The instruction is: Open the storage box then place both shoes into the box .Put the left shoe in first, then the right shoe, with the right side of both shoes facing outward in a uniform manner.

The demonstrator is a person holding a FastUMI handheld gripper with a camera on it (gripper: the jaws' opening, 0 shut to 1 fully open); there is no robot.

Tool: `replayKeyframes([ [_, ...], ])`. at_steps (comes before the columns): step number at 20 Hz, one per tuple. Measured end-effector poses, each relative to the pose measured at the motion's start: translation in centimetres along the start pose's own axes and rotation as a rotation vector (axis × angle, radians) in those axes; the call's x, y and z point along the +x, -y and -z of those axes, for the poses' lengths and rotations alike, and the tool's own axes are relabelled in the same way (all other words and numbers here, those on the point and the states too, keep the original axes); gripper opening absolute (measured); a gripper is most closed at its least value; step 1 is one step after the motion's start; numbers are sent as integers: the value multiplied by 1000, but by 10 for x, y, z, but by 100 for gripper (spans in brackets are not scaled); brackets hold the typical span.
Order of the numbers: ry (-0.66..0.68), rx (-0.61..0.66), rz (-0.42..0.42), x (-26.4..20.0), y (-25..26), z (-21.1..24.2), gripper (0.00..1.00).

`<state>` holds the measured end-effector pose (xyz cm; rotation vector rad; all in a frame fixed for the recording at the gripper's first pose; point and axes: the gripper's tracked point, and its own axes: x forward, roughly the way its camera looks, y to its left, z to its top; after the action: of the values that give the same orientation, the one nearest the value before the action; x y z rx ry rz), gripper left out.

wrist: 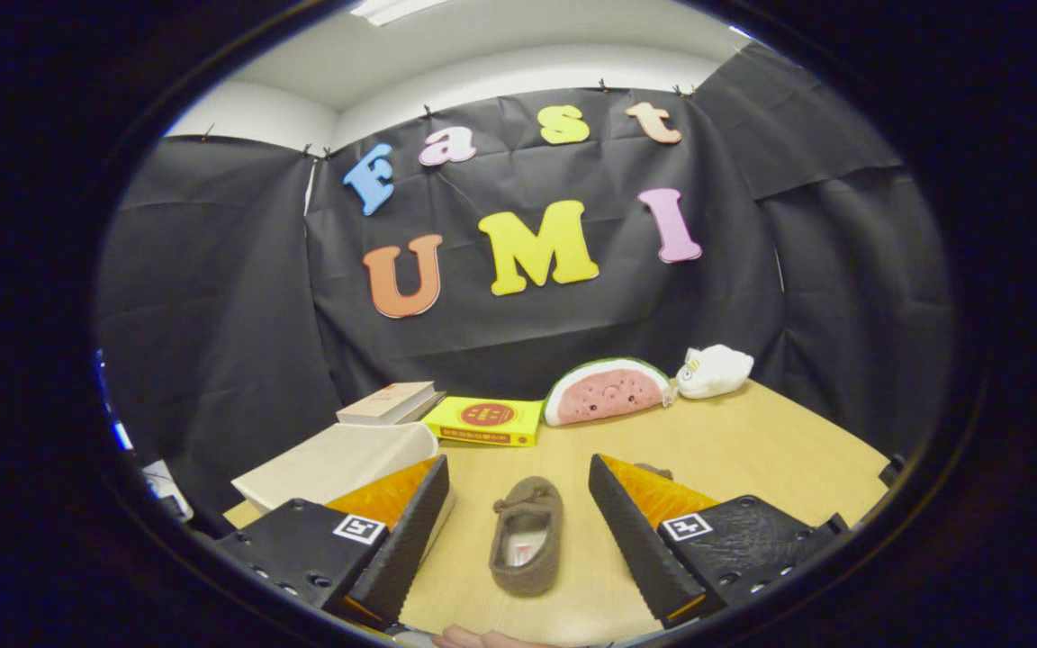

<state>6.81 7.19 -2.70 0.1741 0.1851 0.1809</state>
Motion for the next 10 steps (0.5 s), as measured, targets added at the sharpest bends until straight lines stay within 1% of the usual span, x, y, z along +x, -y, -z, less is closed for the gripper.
replayKeyframes([
  [4,-84,140,-196,37,-27,10,95],
  [8,-234,270,-374,73,-54,30,95],
  [10,-306,348,-450,89,-66,39,95],
])
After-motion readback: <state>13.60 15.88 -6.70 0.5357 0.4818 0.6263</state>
